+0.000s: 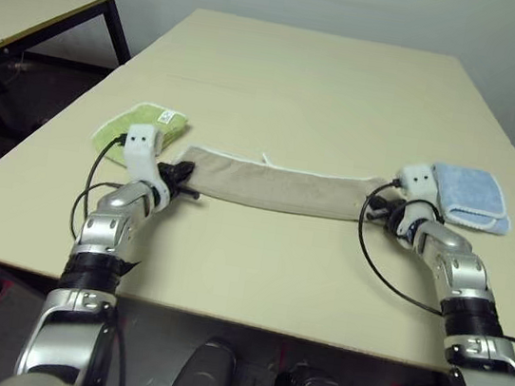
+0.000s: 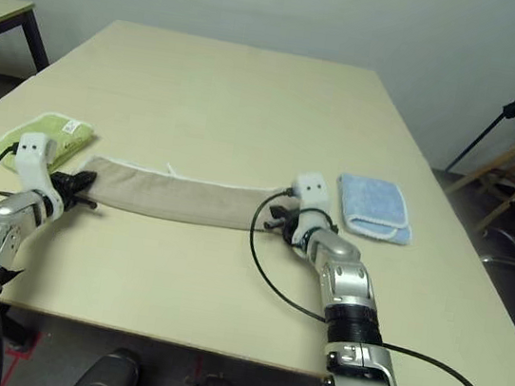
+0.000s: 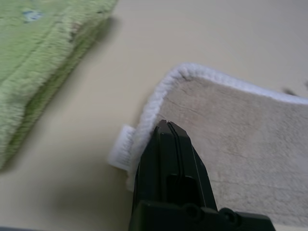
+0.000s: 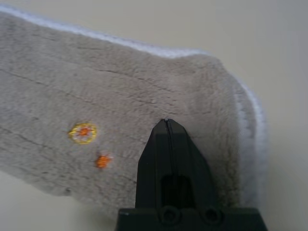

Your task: Fold the towel and set it aside.

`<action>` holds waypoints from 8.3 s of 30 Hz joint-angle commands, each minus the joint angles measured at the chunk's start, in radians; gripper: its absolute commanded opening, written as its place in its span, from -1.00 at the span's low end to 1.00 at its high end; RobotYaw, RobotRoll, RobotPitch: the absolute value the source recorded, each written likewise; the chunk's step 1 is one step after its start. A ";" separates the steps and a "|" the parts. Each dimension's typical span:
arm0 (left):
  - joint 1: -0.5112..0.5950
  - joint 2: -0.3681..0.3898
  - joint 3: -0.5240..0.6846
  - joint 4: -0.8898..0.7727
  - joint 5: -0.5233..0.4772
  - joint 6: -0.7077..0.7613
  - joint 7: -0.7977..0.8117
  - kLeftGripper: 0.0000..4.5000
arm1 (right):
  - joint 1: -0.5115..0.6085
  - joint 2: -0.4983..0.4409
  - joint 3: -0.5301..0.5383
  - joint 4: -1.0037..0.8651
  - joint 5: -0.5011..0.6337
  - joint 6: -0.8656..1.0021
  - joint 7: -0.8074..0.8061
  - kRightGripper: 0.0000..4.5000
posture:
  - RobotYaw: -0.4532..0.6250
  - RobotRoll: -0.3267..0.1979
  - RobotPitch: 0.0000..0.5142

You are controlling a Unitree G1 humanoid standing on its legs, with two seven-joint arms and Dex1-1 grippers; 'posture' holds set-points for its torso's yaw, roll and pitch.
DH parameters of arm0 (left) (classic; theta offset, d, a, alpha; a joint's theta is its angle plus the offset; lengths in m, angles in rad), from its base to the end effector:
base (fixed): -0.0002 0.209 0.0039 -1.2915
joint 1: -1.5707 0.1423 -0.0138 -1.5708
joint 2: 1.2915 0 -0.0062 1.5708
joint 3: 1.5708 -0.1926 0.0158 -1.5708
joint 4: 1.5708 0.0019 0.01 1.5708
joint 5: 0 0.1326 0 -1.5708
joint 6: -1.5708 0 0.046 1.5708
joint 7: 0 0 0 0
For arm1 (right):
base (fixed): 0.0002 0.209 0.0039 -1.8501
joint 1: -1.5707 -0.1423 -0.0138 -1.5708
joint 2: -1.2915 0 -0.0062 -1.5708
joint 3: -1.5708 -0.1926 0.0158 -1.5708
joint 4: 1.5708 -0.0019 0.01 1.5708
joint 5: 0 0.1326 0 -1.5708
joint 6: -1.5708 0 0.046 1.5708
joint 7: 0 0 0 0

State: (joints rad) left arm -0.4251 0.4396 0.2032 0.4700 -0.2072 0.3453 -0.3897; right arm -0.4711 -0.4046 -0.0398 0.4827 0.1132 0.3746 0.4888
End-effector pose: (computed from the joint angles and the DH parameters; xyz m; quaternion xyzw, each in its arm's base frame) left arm 0.2712 0.2746 0.0724 0.0108 0.1589 -0.0576 0.9856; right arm 0.2849 -0.2401 0.0676 -0.0712 0.2032 0.1682 0.9619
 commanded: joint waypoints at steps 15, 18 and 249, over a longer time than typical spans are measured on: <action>-0.053 0.089 0.011 -0.046 -0.046 -0.052 -0.165 -0.13 | 0.002 -0.117 -0.211 -0.149 0.233 0.300 0.079 -0.43 | 0.16 0.25 -0.82; -0.061 0.118 0.010 -0.055 -0.074 -0.111 -0.278 0.34 | 0.009 -0.135 -0.302 -0.213 0.336 0.461 0.070 0.08 | 0.17 0.25 -0.82; -0.260 -0.227 -0.348 -0.275 -0.146 0.434 -0.135 -0.98 | -0.007 -0.375 0.071 -0.285 0.078 -0.066 0.630 1.00 | 0.05 0.25 -0.87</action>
State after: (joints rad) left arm -0.6644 0.2199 -0.1093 0.1517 -0.3841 0.8173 -0.4993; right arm -0.4920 -0.7680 0.0523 0.2069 0.1835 0.3000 1.1262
